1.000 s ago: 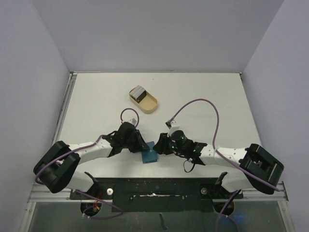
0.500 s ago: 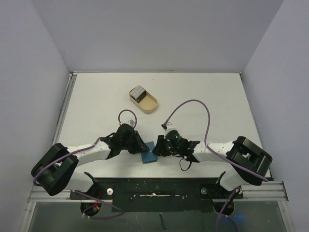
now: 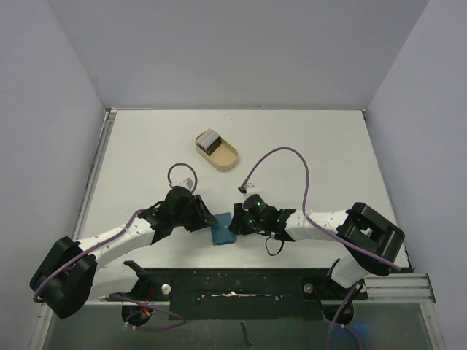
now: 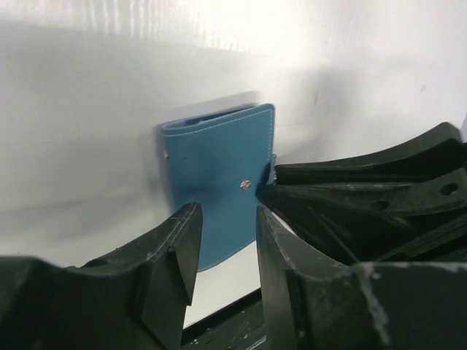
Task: Put the credit cards into the card holder
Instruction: Close the card holder at the center of the board.
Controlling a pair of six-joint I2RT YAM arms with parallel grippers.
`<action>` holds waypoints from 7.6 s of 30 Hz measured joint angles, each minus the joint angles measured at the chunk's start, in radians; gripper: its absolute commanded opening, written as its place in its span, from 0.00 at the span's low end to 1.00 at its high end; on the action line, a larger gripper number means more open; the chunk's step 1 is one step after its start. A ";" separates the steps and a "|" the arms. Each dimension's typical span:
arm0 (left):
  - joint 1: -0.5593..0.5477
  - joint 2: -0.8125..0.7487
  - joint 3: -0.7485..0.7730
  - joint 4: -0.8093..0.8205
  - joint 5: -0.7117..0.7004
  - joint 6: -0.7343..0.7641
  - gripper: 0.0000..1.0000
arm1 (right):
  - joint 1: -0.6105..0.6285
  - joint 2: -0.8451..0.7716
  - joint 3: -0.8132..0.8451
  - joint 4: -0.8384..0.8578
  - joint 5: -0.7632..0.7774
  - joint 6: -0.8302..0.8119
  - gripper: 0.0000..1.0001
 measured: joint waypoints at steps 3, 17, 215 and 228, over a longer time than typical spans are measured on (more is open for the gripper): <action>0.002 -0.005 -0.023 -0.010 -0.006 0.008 0.40 | 0.001 0.000 0.008 -0.014 0.004 -0.001 0.23; 0.006 0.104 -0.053 0.057 0.007 0.027 0.27 | 0.001 -0.003 0.018 -0.024 -0.017 -0.022 0.31; -0.022 0.060 -0.182 0.266 0.000 -0.060 0.19 | 0.074 0.192 0.334 -0.322 0.118 -0.076 0.07; -0.022 0.060 -0.182 0.267 0.000 -0.059 0.23 | 0.095 0.179 0.347 -0.354 0.163 -0.077 0.18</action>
